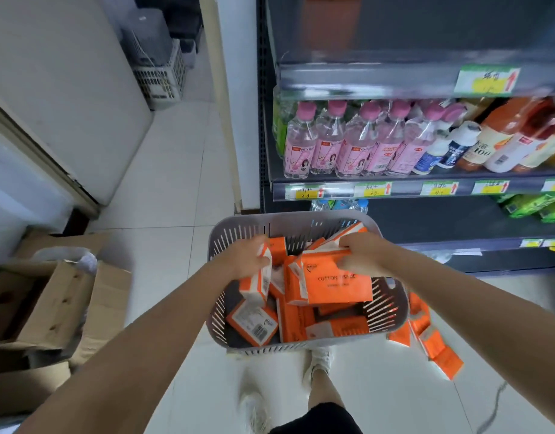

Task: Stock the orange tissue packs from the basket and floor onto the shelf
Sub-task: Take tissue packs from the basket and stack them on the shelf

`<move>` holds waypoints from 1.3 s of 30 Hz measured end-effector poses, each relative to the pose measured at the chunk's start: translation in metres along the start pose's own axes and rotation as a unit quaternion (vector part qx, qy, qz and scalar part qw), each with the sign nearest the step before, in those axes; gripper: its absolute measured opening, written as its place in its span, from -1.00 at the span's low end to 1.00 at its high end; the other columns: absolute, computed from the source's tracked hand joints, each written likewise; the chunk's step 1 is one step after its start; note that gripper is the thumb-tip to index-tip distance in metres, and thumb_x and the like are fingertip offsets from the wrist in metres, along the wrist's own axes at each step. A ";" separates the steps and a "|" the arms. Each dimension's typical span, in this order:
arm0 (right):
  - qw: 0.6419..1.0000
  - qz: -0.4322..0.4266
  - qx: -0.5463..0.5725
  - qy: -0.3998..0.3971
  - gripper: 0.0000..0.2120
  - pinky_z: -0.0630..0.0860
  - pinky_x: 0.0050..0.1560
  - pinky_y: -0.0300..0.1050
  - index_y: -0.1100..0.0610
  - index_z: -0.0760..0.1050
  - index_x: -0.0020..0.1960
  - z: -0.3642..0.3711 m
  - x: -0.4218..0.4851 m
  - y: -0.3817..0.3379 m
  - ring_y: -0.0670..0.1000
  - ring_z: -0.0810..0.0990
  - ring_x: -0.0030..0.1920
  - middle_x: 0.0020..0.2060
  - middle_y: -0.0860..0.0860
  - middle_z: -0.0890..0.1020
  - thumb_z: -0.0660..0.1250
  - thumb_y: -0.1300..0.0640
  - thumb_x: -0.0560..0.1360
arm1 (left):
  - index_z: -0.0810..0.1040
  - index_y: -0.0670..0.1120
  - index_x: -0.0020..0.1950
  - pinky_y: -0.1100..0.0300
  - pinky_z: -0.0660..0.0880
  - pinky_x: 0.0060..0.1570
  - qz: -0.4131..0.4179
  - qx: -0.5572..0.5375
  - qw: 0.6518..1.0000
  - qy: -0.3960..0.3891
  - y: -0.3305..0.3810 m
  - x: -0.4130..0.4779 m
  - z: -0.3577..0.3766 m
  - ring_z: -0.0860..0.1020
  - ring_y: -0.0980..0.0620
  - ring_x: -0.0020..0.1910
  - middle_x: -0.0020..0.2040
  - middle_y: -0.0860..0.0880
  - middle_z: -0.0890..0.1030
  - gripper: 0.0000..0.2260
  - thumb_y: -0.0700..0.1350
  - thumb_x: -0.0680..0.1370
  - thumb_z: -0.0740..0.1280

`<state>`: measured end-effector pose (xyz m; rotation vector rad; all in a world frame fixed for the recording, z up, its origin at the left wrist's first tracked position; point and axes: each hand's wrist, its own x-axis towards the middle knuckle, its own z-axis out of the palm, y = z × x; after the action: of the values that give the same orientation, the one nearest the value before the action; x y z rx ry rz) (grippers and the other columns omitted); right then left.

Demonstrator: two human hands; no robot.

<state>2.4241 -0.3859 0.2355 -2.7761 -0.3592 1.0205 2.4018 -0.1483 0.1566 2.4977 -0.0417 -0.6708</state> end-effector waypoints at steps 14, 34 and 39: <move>0.956 -0.071 0.149 0.243 -0.79 0.45 -0.31 -0.14 0.17 0.51 -0.19 -0.127 -0.063 -0.038 0.03 0.56 -0.32 -0.28 0.09 0.63 0.37 0.01 0.42 | 0.39 -0.01 0.21 0.18 0.60 -0.38 0.047 -0.425 0.902 0.064 0.125 -0.082 -0.206 0.58 -0.03 -0.17 0.00 -0.13 0.50 -0.80 -0.17 0.60 0.19; 0.848 -0.029 0.281 0.449 -0.65 0.60 -0.11 0.13 0.27 0.53 -0.17 -0.342 -0.039 0.054 0.17 0.57 -0.30 -0.34 0.11 0.58 0.21 0.04 0.20 | 0.48 -0.18 -0.03 0.10 0.65 -0.14 0.079 -0.603 0.782 0.134 0.241 0.071 -0.320 0.56 0.04 -0.21 -0.18 -0.13 0.54 -0.92 -0.34 0.56 0.30; 0.897 -0.053 0.191 0.395 -0.83 0.48 -0.26 -0.06 0.18 0.58 -0.14 -0.366 0.005 0.059 0.08 0.48 -0.33 -0.36 0.07 0.56 0.27 0.18 0.33 | 0.41 -0.24 0.10 -0.04 0.56 0.07 0.041 -0.694 0.702 0.156 0.248 0.119 -0.331 0.57 -0.08 -0.07 -0.05 -0.23 0.52 -0.90 -0.34 0.59 0.23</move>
<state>2.6765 -0.4658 0.4949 -2.4922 -0.1578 -0.1102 2.6887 -0.2130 0.4704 1.0540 0.3525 -0.0625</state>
